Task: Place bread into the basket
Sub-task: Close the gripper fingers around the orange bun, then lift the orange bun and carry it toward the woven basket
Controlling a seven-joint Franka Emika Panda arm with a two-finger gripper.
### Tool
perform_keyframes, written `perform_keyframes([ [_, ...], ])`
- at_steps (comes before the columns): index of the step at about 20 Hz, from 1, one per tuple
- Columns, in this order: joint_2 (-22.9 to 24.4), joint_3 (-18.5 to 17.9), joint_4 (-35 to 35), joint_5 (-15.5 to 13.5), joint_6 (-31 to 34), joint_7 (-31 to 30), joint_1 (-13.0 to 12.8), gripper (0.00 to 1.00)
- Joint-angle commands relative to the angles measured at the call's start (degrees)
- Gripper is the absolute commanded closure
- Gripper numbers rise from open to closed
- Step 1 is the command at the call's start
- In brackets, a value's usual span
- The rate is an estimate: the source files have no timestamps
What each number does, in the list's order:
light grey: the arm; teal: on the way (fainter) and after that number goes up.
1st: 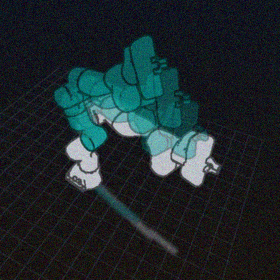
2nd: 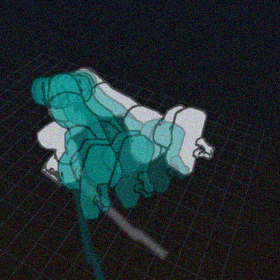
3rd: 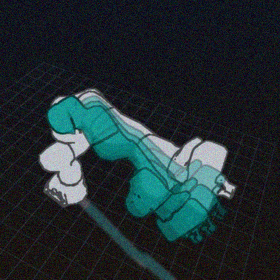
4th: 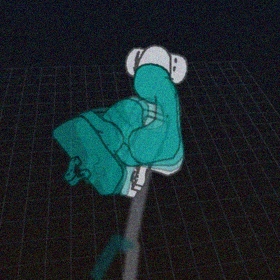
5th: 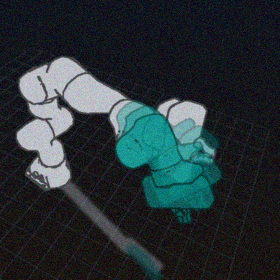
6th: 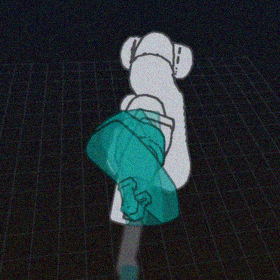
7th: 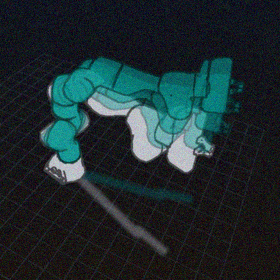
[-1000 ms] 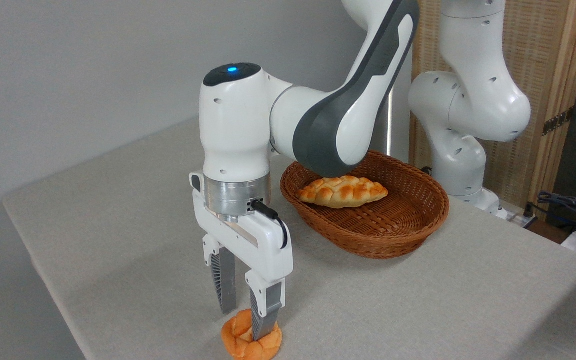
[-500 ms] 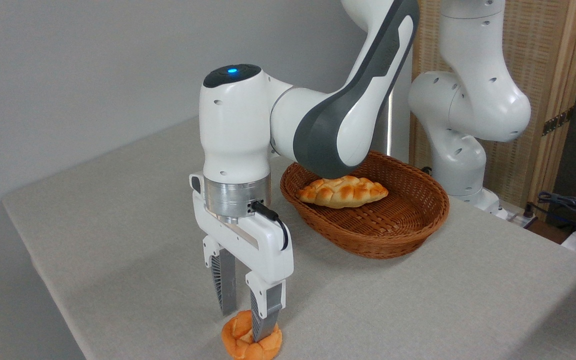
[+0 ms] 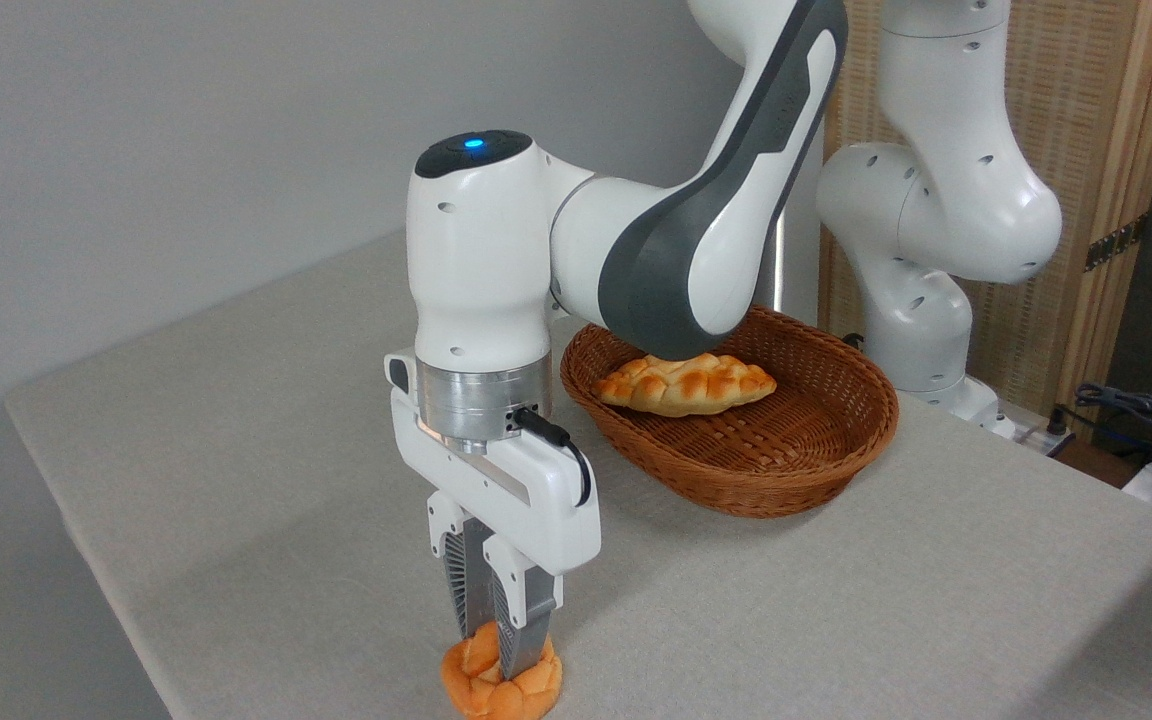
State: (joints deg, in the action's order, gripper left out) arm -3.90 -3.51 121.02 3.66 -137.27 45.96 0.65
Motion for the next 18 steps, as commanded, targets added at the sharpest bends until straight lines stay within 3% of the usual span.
perform_keyframes([
  [1,-1.72,-0.71,-2.62,-1.54,1.56,-0.69,-0.47,1.0],
  [5,-1.2,-0.18,-3.85,-1.55,2.18,-1.04,-0.56,1.0],
  [12,0.3,1.05,-12.55,-0.67,15.52,-0.7,-1.0,1.0],
  [15,5.98,3.15,-13.79,-0.41,22.72,-0.43,-1.35,1.0],
  [18,17.4,3.6,-8.71,0.04,32.1,3.76,-3.54,1.0],
])
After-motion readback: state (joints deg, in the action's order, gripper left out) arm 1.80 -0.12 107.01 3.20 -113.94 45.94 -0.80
